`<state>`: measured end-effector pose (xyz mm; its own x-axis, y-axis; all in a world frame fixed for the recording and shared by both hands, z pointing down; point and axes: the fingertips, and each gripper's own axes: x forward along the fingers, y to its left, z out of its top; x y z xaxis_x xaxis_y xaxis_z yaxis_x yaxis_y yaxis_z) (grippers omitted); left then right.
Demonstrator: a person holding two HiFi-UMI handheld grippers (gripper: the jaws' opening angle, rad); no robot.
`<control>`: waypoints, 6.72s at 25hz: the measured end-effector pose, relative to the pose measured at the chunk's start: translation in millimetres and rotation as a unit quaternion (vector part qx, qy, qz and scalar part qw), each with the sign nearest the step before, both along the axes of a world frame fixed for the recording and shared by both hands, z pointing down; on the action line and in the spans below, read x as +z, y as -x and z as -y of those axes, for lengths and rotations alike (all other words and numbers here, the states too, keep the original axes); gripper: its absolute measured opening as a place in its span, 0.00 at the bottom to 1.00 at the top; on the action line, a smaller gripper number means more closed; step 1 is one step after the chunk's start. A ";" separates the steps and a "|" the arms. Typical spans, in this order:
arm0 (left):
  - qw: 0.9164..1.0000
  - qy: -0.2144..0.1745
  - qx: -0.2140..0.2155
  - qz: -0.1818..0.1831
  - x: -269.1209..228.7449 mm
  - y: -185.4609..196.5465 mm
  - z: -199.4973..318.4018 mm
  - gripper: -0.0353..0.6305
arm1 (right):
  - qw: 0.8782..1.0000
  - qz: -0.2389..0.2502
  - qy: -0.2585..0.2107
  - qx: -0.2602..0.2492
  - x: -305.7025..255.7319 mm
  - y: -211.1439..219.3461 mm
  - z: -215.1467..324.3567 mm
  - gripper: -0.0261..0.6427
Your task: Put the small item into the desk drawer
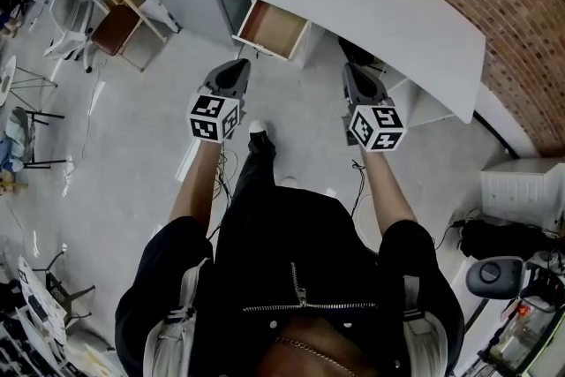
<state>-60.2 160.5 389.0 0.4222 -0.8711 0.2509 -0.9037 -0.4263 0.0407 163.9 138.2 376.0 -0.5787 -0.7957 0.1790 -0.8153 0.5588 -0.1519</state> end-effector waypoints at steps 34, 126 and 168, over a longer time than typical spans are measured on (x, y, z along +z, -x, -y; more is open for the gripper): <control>0.994 0.011 0.106 0.007 19.6 63.3 318.5 0.09 | 0.998 0.002 0.014 0.067 13.8 101.3 276.0 0.05; 0.947 0.114 0.183 0.238 161.8 31.6 457.4 0.32 | 0.980 0.015 0.140 0.143 111.5 21.1 254.5 0.05; 0.764 0.219 0.455 0.402 461.4 18.5 327.8 0.32 | 0.953 0.005 0.274 0.132 273.1 56.5 220.7 0.05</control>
<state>-78.7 -167.3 850.4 0.3583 -0.0671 0.9312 -0.0500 -0.9974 -0.0527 107.4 -82.5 649.2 -0.3750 -0.7028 0.6046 -0.9135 0.1689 -0.3702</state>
